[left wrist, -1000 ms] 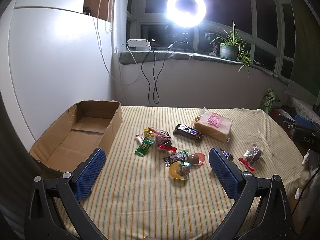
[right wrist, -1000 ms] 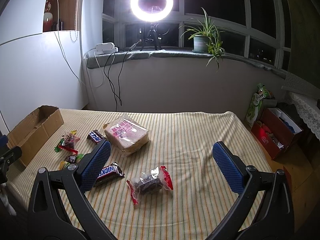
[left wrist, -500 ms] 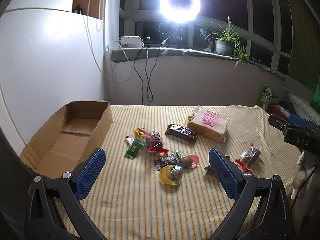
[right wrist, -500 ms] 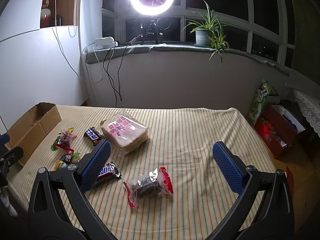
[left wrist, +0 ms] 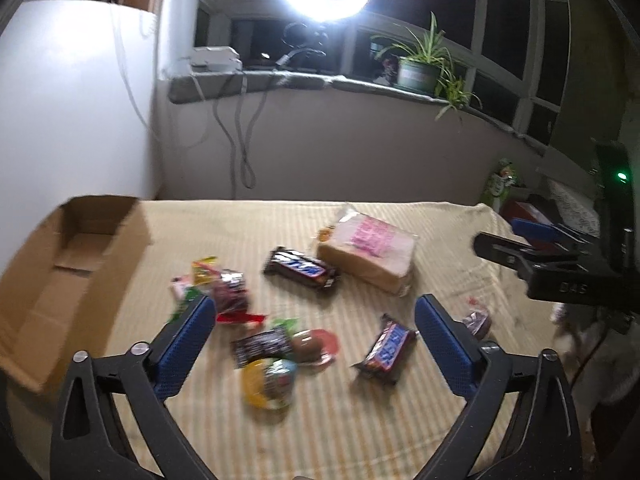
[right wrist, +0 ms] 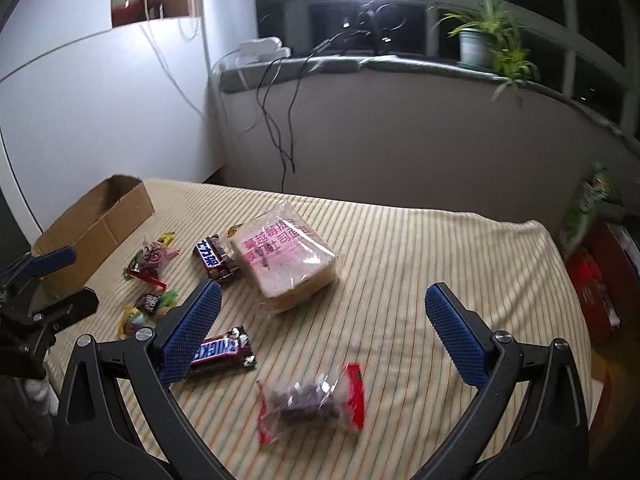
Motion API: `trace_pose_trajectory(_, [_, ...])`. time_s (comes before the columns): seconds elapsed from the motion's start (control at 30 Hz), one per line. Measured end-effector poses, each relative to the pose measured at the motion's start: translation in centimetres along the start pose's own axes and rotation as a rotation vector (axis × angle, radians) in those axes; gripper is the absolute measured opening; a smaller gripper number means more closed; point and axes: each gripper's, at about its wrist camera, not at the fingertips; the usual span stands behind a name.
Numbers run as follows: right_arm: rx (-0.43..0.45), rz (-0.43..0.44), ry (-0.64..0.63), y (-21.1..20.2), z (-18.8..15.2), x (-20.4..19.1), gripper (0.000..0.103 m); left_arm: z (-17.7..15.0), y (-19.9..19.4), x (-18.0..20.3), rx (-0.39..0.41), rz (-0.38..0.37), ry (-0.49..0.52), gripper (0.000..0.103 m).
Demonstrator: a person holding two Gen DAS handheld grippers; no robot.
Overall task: Organize snacks
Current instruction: 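Reach the right tool to the bagged bread loaf and close on it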
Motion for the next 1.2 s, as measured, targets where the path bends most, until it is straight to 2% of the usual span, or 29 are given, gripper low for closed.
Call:
trace_pose_trajectory(0.23, [-0.176,0.116,-0.02,5.7,2.6,1.8,0.103,1.2,3.3,0.8,-0.037,-0.102,-0.045,0.095])
trace_pose_trajectory(0.37, [-0.295,0.22,0.013,9.1,3.7,2.6,0.103,1.7,5.3,1.2,-0.07,-0.154,-0.072,0.091])
trace_pose_trajectory(0.47, [-0.345,0.26,0.014,11.2,4.3,2.5,0.103,2.1,6.6,1.5,-0.082,-0.186,-0.081,0.091])
trace_pose_trajectory(0.6, [-0.408,0.31,0.022,13.7,4.7,2.3,0.103,2.4,8.8,1.5,-0.118,-0.231,-0.122,0.084])
trace_pose_trajectory(0.77, [-0.48,0.364,0.059,16.3,5.2,2.2,0.095,2.3,11.0,1.3,-0.161,-0.269,-0.165,0.08])
trace_pose_trajectory(1.0, [-0.543,0.381,0.058,17.9,4.8,1.9,0.088,2.6,12.8,2.0,-0.188,-0.301,-0.182,0.073])
trace_pose_trajectory(1.2, [-0.577,0.395,0.078,17.8,4.5,2.4,0.074,3.0,14.3,2.3,-0.215,-0.324,-0.199,0.067])
Point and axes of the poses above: each gripper's, at about its wrist camera, not at the fingertips, and y roughly the way its jaws point, x to its right, z to its top, and after that the axes turned 11 degrees about y, right-handed
